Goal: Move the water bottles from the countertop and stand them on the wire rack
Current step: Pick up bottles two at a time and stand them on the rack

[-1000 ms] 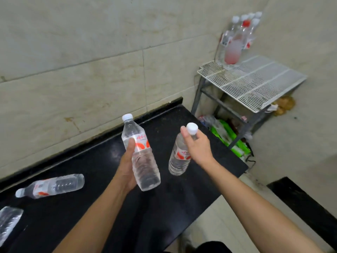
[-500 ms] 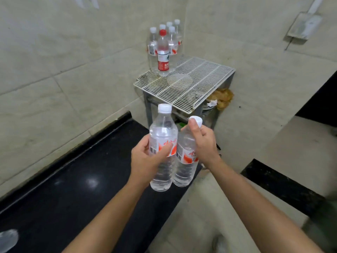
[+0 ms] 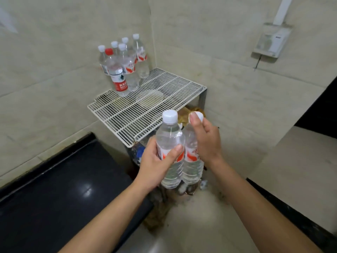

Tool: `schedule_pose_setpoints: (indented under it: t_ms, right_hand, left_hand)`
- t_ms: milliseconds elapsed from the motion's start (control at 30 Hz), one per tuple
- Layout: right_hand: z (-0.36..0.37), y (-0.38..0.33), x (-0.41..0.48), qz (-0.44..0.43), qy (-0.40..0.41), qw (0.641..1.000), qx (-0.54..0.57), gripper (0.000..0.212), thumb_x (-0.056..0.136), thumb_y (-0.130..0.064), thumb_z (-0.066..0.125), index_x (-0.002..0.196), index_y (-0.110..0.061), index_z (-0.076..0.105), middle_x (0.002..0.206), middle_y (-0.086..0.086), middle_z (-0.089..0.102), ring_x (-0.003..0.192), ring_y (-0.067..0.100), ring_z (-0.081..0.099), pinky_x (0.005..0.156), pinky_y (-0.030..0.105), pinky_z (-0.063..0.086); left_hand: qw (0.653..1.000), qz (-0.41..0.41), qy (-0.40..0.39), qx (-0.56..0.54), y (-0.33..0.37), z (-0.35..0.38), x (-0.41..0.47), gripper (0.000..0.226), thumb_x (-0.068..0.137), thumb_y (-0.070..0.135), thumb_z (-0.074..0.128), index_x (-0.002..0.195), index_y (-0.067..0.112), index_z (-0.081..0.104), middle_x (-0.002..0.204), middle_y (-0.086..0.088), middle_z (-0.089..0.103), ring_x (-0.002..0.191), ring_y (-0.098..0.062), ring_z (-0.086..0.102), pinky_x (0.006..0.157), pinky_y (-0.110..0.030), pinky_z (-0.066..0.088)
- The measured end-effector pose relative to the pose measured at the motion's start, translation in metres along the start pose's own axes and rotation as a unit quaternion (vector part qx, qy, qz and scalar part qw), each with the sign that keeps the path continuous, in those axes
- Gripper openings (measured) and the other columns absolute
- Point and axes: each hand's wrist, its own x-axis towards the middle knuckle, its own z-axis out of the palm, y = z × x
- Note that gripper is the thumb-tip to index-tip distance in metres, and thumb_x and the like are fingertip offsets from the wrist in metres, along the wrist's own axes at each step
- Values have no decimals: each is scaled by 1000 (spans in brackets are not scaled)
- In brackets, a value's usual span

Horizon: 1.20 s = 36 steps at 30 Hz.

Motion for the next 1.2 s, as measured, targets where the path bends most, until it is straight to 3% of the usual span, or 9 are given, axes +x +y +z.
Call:
schedule_pose_setpoints:
  t_ms: [133,300,467,633,767,900,1000,1100,1200]
  right_hand:
    - [1,-8,56,-19,-19,998,51,33,83,-60,63,69,-31,67,62,-21,63,62,-3,56,61,18,44]
    - [25,-11,128,-24,-53,995,76,37,80,-63,63,72,-27,65,67,-13,64,69,6,59,67,26,49]
    - [56,-18,213,-71,-62,994,57,41,84,-61,62,72,-22,61,68,-9,59,66,6,54,65,21,46]
    - [81,-18,293,-93,-101,990,22,42,79,-69,57,72,-28,60,66,-14,59,65,4,53,64,22,46]
    - [105,-3,340,-103,-124,987,5,40,90,-64,60,75,-27,59,66,-17,60,64,-2,54,63,16,45]
    - [131,18,380,-109,-154,982,-28,25,100,-46,58,79,-32,62,69,-25,65,68,-9,58,66,11,45]
    - [143,29,405,-111,-197,974,-28,29,91,-56,55,84,-30,64,80,-12,69,76,-3,61,73,21,50]
    - [144,34,429,-94,-259,961,-21,40,84,-68,53,90,-31,68,87,-10,73,85,1,68,77,22,54]
    - [142,30,452,-97,-308,945,-50,33,93,-66,54,89,-36,68,87,-15,74,88,-6,69,75,15,51]
  left_hand:
    - [999,21,15,28,7,3,53,62,76,45,83,125,12,65,122,-11,71,114,-28,69,100,-57,53]
    - [998,26,50,-16,11,0,119,60,72,36,83,126,15,66,118,-4,75,111,-22,72,96,-44,57]
    - [995,56,75,-20,4,-9,205,57,77,30,85,128,21,62,122,2,73,113,-14,70,95,-34,57]
    - [992,82,97,-14,1,-22,284,69,71,35,87,133,28,57,124,2,72,114,-16,70,96,-38,58]
    - [992,66,109,1,-12,-33,328,70,71,31,92,130,40,55,125,0,71,115,-17,69,99,-44,56]
    - [988,39,145,19,-28,-41,360,70,73,20,88,131,37,53,125,7,70,115,-13,68,100,-43,57]
    - [985,23,159,61,-35,-43,376,68,79,13,85,136,29,52,120,17,69,111,-5,68,97,-41,59]
    - [980,24,172,97,-28,-41,390,62,82,26,83,137,21,55,124,6,69,113,-9,68,97,-42,58]
    - [957,65,206,195,-14,-41,407,46,82,40,81,124,27,68,118,6,68,112,-9,65,97,-29,53]
